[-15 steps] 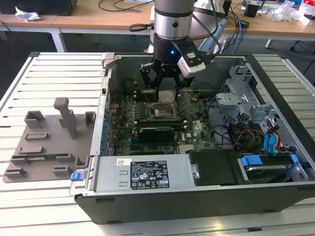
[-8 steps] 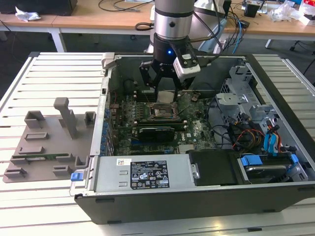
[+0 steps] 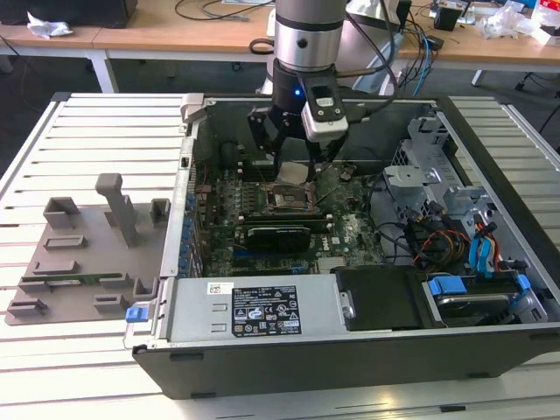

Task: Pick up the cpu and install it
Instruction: 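Place the cpu into insertion slot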

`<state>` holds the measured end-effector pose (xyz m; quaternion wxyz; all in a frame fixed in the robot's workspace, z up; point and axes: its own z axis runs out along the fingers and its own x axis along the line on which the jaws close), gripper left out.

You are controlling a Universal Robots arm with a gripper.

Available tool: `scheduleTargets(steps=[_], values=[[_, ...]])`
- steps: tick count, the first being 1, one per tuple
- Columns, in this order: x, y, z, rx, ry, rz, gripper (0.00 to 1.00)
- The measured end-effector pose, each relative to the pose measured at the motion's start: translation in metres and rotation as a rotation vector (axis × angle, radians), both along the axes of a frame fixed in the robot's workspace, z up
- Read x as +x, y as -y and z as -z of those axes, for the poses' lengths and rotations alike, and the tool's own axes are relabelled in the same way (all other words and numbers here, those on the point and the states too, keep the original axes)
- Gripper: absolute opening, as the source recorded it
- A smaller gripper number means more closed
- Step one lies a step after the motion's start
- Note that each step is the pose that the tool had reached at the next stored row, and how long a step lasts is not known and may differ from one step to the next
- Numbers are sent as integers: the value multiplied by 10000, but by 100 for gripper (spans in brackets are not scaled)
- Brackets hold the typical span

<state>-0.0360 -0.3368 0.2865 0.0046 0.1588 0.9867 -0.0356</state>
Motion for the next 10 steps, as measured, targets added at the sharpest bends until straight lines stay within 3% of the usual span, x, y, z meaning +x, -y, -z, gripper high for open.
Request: scheduleTargets(steps=[4,10], values=[[0,0,1,-16,1,637,55],[0,0,2,-33,0,1250,55]])
